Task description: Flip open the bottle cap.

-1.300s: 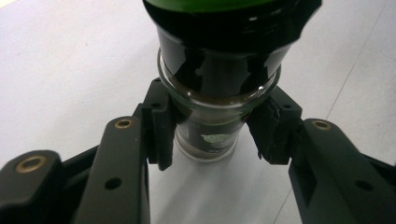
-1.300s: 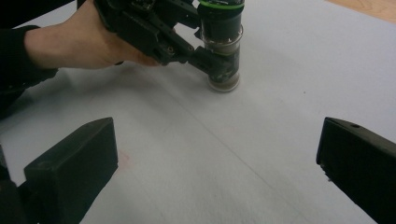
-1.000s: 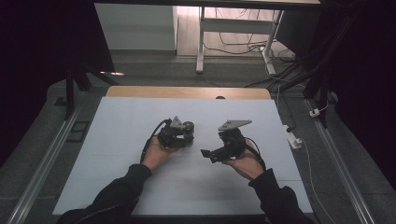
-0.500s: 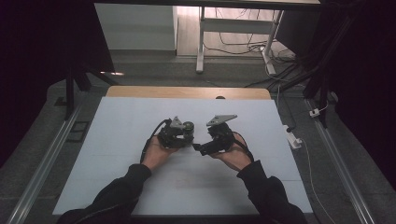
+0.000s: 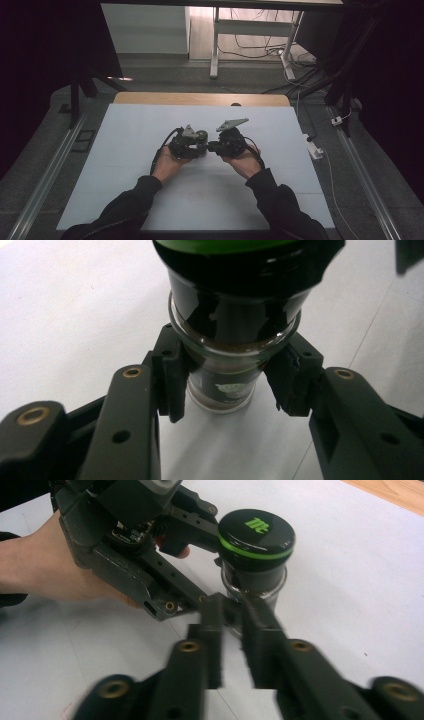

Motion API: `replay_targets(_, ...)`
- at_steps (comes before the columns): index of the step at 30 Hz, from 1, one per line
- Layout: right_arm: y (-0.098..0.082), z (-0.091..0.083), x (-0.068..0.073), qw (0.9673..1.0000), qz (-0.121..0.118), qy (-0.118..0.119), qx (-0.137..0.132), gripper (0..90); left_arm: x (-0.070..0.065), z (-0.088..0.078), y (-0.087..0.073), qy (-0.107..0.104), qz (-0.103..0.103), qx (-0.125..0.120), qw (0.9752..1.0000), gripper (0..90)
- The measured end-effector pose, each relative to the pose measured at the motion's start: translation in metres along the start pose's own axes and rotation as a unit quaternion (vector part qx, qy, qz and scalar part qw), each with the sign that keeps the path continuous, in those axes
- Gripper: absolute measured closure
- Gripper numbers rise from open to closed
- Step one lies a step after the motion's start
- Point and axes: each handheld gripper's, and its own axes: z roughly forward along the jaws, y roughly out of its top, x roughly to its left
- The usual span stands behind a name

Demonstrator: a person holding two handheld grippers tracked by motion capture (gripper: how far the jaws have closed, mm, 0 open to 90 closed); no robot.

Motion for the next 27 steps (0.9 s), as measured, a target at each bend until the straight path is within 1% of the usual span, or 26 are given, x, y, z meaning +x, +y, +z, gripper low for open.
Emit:
replay_targets(1, 0.001, 0.002, 0.000, 1.0000, -0.004, -0.002, 0.000, 89.7, 0.000, 0.000, 0.000, 0.000, 0.000, 0.000, 1.0000, 54.0)
replay_targets(5, 0.003, 0.010, 0.002, 0.9999, -0.011, -0.001, 0.004, 90.0, 0.000, 0.000, 0.000, 0.000, 0.000, 0.000, 1.0000, 54.0)
replay_targets(11, 0.004, 0.020, 0.003, 0.9999, -0.007, -0.007, 0.008, 90.0, 0.000, 0.000, 0.000, 0.001, 0.000, 0.000, 1.0000, 54.0)
replay_targets(14, 0.005, 0.020, 0.002, 1.0000, -0.003, -0.006, 0.004, 90.0, 0.000, 0.000, 0.000, 0.000, -0.001, 0.000, 1.0000, 54.0)
replay_targets(27, 0.010, 0.012, 0.004, 0.9999, -0.001, 0.000, -0.012, 90.0, 0.000, 0.000, 0.000, 0.001, -0.001, 0.000, 1.0000, 54.0)
